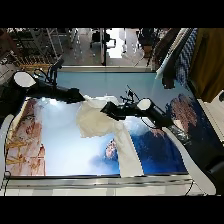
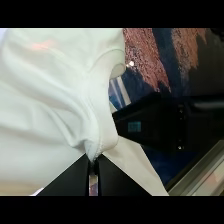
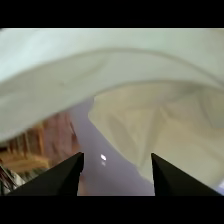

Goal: Fold the clothes and pants, and hang the long-sleeved shirts on hangers.

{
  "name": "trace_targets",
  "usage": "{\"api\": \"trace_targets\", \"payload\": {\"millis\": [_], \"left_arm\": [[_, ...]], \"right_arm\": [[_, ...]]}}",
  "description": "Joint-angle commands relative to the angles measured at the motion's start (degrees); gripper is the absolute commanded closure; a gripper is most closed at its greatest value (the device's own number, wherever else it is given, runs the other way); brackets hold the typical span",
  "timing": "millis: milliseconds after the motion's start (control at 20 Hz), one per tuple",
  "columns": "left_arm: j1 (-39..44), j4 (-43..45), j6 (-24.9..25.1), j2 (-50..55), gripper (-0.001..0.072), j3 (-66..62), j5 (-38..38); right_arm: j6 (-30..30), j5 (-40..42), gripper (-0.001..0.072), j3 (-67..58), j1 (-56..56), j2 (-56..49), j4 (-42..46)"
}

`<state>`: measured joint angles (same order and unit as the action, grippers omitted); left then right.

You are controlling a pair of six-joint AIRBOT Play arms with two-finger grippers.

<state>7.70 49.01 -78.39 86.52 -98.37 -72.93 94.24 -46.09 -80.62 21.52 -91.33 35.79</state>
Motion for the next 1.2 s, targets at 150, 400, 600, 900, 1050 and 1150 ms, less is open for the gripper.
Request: {"api": "trace_targets", "payload": {"millis": [150,400,600,900,1050,1150], "left_arm": [[0.04,-0.04,0.02,0.04,0.0695,0.07,0.02],[0.07,0.00,0.00,0.04,0.0695,0.07,-0.02],[0.00,3.89,-0.20,0.04,0.0319,0.07,-0.90],[0.68,8.68,6.19,1.11,0.0135,0.04,-1.14],[4.28,5.11,17.35,2.75,0.0071,0.04,-2.10],[8.33,4.48,20.44,3.87,0.0065,0.07,-0.57]], "right_arm": [[10.84,18.93,0.0288,1.57,2.97,-7.61,-12.09],[11.91,27.34,0.0697,0.57,5.55,-8.22,-9.29],[9.62,8.92,0.0698,-0.20,5.77,-3.50,22.10],[6.49,-3.13,0.0698,-0.20,5.84,9.31,40.59],[5.20,-4.11,0.0698,-0.22,6.01,11.89,40.70],[5.03,-6.56,0.0698,-0.22,6.01,12.26,40.79]]}}
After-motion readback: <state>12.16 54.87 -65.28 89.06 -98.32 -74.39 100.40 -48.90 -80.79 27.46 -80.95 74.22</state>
